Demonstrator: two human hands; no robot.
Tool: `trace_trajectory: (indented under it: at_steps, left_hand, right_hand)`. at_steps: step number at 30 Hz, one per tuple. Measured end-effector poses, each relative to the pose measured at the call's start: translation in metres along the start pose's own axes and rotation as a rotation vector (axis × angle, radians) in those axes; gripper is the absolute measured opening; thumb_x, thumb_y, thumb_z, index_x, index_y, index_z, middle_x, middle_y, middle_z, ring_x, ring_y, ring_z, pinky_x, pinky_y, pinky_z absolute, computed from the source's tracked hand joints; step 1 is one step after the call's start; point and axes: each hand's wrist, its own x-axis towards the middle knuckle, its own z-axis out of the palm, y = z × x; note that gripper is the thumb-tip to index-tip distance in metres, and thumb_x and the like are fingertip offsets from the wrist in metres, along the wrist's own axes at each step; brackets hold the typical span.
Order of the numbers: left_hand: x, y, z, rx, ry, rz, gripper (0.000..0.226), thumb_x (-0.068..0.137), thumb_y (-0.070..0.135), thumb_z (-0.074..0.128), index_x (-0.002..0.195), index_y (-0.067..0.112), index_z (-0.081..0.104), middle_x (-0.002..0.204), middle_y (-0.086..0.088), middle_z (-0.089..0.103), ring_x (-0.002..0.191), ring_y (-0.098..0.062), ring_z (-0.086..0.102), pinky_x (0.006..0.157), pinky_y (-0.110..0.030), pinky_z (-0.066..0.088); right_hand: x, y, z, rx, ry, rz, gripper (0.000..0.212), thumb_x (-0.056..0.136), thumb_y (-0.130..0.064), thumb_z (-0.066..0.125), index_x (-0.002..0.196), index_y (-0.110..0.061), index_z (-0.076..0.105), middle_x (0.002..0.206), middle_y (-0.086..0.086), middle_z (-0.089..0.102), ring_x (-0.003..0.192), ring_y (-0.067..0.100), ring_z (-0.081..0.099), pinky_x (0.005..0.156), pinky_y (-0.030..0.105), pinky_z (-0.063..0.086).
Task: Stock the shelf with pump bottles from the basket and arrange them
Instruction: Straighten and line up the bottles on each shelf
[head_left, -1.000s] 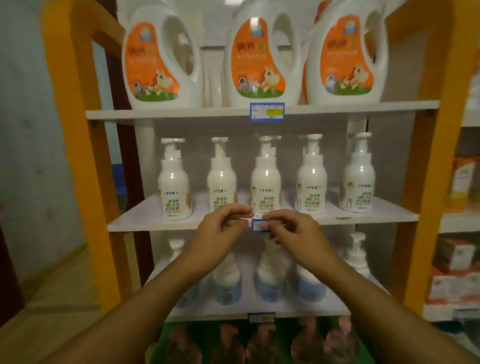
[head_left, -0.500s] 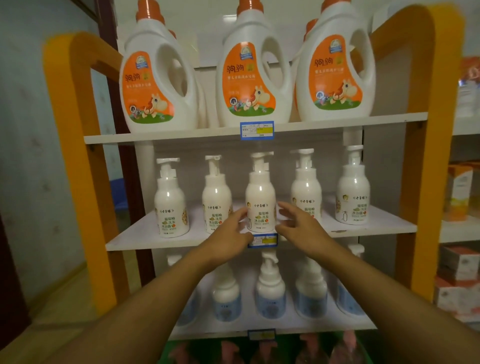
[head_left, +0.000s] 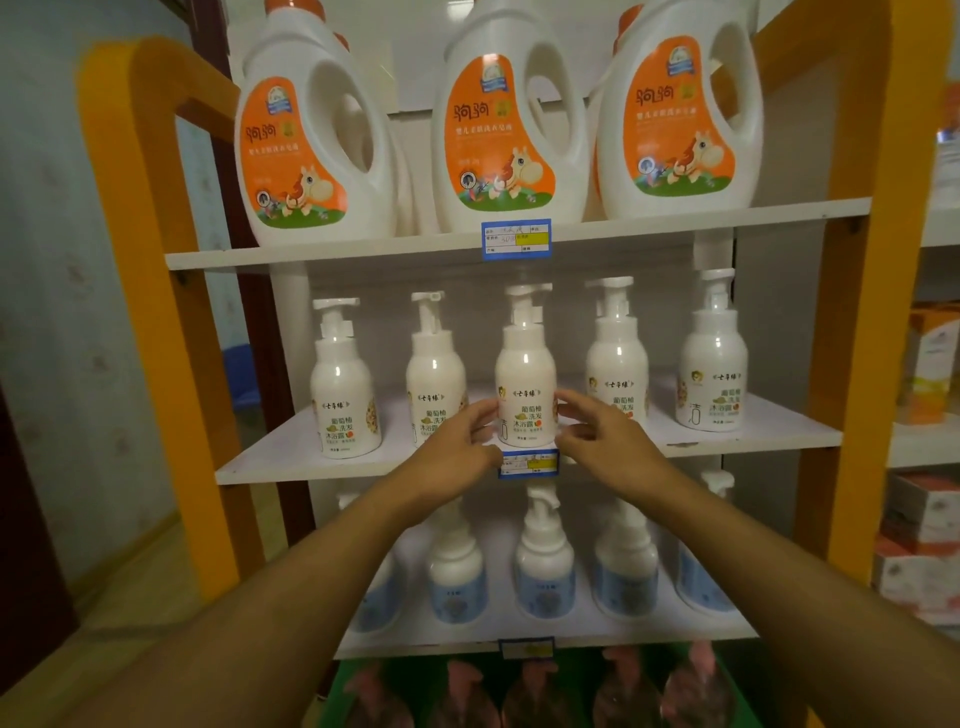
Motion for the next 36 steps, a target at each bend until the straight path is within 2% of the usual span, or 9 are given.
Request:
trace_trajectory:
  at_steps: [6,9,13,16,22,25,28,30,36]
  left_hand:
    - [-0.002,0.002,0.001,0.004,-0.014,0.006,0.066,0.086,0.006,0.059,0.143,0.028,0.033,0.15,0.006,0.039,0.135,-0.011,0.038,0.102,-0.028,0.037]
    - [-0.012,0.001,0.005,0.018,0.116,0.042,0.056,0.089,0.006,0.056,0.137,0.03,0.04,0.141,0.001,0.047,0.13,-0.012,0.043,0.094,-0.025,0.041]
    - [-0.032,-0.004,0.008,-0.042,0.325,0.166,0.028,0.091,0.005,0.054,0.114,0.021,0.058,0.109,0.004,0.063,0.098,-0.005,0.06,0.077,-0.014,0.049]
    - [-0.046,-0.02,0.02,-0.137,0.243,0.123,0.02,0.09,0.0,0.053,0.104,0.012,0.061,0.093,0.0,0.067,0.079,0.0,0.062,0.071,-0.012,0.05]
    - [-0.051,-0.075,0.052,-0.103,0.096,-0.141,0.03,0.09,-0.003,0.052,0.114,0.014,0.057,0.114,-0.004,0.063,0.106,-0.022,0.061,0.089,-0.03,0.049]
    - [-0.048,-0.103,0.073,-0.054,0.033,-0.238,0.045,0.09,-0.005,0.05,0.131,0.011,0.046,0.137,-0.011,0.05,0.116,-0.024,0.054,0.095,-0.034,0.047]
    - [-0.045,-0.117,0.091,0.0,-0.04,-0.248,0.056,0.09,0.0,0.052,0.141,0.014,0.033,0.141,-0.012,0.044,0.108,-0.018,0.056,0.088,-0.029,0.052]
    - [-0.043,-0.123,0.101,-0.028,-0.059,-0.21,0.06,0.089,-0.003,0.051,0.143,0.014,0.029,0.143,-0.016,0.042,0.121,-0.035,0.051,0.094,-0.045,0.049]
    - [-0.04,-0.134,0.114,-0.02,-0.021,-0.131,0.071,0.084,-0.012,0.048,0.145,0.016,0.024,0.147,-0.008,0.036,0.134,-0.025,0.036,0.105,-0.05,0.042]
  right_hand:
    - [-0.003,-0.005,-0.003,0.013,-0.037,0.01,0.05,0.092,-0.013,0.056,0.138,-0.027,0.042,0.141,-0.002,0.05,0.113,0.014,0.058,0.091,0.029,0.05]
    - [-0.008,-0.006,-0.003,0.019,-0.003,-0.014,0.049,0.092,-0.014,0.055,0.138,-0.026,0.043,0.139,-0.006,0.05,0.103,0.006,0.057,0.08,0.017,0.048]
    - [-0.023,-0.003,-0.008,0.002,0.157,-0.097,0.036,0.091,-0.013,0.056,0.124,-0.027,0.057,0.12,-0.011,0.059,0.099,0.001,0.056,0.076,0.011,0.043]
    - [-0.037,0.009,-0.003,0.041,0.155,-0.068,0.023,0.09,-0.018,0.058,0.11,-0.03,0.063,0.105,-0.012,0.065,0.094,0.002,0.06,0.074,0.012,0.046]
    - [-0.06,0.067,0.02,0.092,0.121,0.105,0.018,0.089,-0.013,0.059,0.1,-0.025,0.067,0.098,-0.001,0.069,0.093,0.02,0.065,0.084,0.038,0.055]
    - [-0.068,0.1,0.04,0.067,0.044,0.196,0.023,0.089,-0.015,0.059,0.112,-0.02,0.063,0.111,0.002,0.067,0.098,0.02,0.064,0.089,0.04,0.053]
    - [-0.07,0.12,0.061,0.059,-0.04,0.23,0.035,0.088,-0.01,0.06,0.12,-0.022,0.053,0.117,0.0,0.057,0.104,0.016,0.053,0.087,0.032,0.046]
    - [-0.069,0.126,0.073,0.063,-0.101,0.221,0.038,0.084,-0.009,0.062,0.115,-0.027,0.048,0.113,-0.003,0.053,0.105,0.015,0.051,0.086,0.03,0.043]
    - [-0.068,0.144,0.087,0.103,-0.095,0.241,0.055,0.084,-0.012,0.064,0.133,-0.019,0.041,0.134,0.005,0.052,0.124,0.024,0.049,0.102,0.049,0.045]
